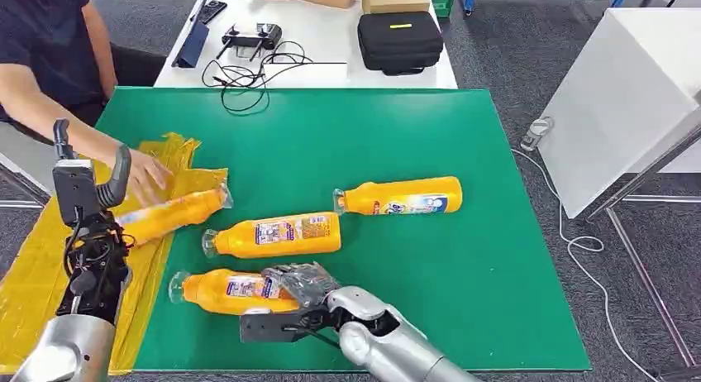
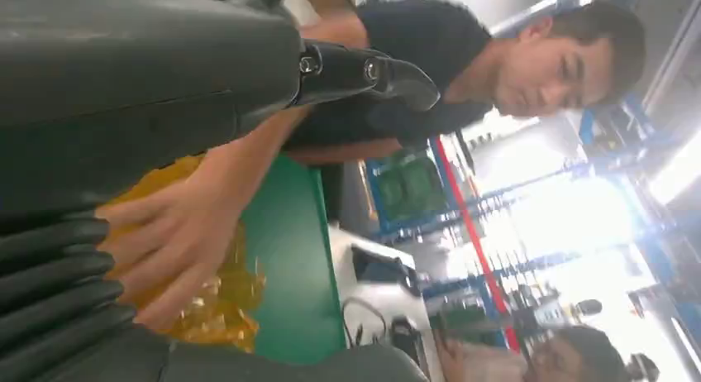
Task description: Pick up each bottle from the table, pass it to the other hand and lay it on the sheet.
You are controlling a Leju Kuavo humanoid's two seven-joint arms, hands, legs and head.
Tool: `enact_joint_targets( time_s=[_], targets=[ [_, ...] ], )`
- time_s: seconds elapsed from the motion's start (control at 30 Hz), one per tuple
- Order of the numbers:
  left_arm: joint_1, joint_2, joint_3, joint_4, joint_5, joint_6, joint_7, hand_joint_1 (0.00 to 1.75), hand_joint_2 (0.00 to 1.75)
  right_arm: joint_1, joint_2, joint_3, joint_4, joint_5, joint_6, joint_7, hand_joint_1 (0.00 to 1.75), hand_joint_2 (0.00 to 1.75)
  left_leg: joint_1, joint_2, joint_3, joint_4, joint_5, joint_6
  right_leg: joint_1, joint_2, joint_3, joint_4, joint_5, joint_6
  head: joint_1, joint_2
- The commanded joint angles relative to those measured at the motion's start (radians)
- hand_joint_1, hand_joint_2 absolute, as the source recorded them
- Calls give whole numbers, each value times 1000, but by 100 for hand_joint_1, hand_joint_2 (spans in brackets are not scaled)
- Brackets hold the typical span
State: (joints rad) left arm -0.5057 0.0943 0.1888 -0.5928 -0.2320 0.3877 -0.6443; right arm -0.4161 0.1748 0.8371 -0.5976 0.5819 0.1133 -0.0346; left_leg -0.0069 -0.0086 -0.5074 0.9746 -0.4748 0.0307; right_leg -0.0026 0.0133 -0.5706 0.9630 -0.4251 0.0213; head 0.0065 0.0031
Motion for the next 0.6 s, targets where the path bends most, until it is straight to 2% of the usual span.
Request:
enact_joint_targets(
  time_s=[0.03, 0.13, 0.2, 0.27, 0.33, 0.47, 0.6],
  targets=[
    [57, -25, 20, -125, 139, -188, 77, 0, 175, 65, -155, -306, -498, -191, 34, -80, 175, 175, 1, -1, -1, 2, -2, -2, 1, -3, 1, 1, -2, 1, -1, 0],
    [114, -32, 40, -196, 336, -442, 133, 0, 175, 67, -190, -375, -615, -256, 43, -125, 175, 175, 1, -2, 0, 2, -2, -2, 1, -4, 1, 1, -3, 1, -1, 0],
    [153, -39, 27, -248, 399, -520, 147, 0, 175, 55, -192, -396, -626, -270, 42, -140, 175, 175, 0, -1, -2, 1, -1, -1, 0, -2, -1, 0, -1, 1, 0, 0],
    [170, -45, 20, -274, 407, -517, 149, 0, 175, 49, -192, -402, -627, -273, 48, -140, 175, 175, 1, 0, -1, 2, -2, -1, 1, -2, 0, 1, -2, 1, -1, 0],
    [211, -66, -18, -362, 481, -591, 184, 0, 175, 16, -176, -404, -596, -274, 46, -148, 175, 175, 1, -1, -2, 2, -2, -1, 1, -3, 0, 0, -2, 1, -1, 0],
    [282, -115, -132, -526, 557, -615, 256, 0, 175, -136, -109, -370, -363, -260, 18, -143, 175, 175, 0, 2, -4, 2, -1, -1, -1, 0, -4, 1, 0, 0, -1, 0],
    [289, -108, -149, -539, 568, -598, 261, 0, 175, -151, -100, -362, -323, -258, 1, -160, 175, 175, 0, 1, -2, 1, -1, -1, -1, -1, -2, -1, 0, 0, -1, 0]
  ],
)
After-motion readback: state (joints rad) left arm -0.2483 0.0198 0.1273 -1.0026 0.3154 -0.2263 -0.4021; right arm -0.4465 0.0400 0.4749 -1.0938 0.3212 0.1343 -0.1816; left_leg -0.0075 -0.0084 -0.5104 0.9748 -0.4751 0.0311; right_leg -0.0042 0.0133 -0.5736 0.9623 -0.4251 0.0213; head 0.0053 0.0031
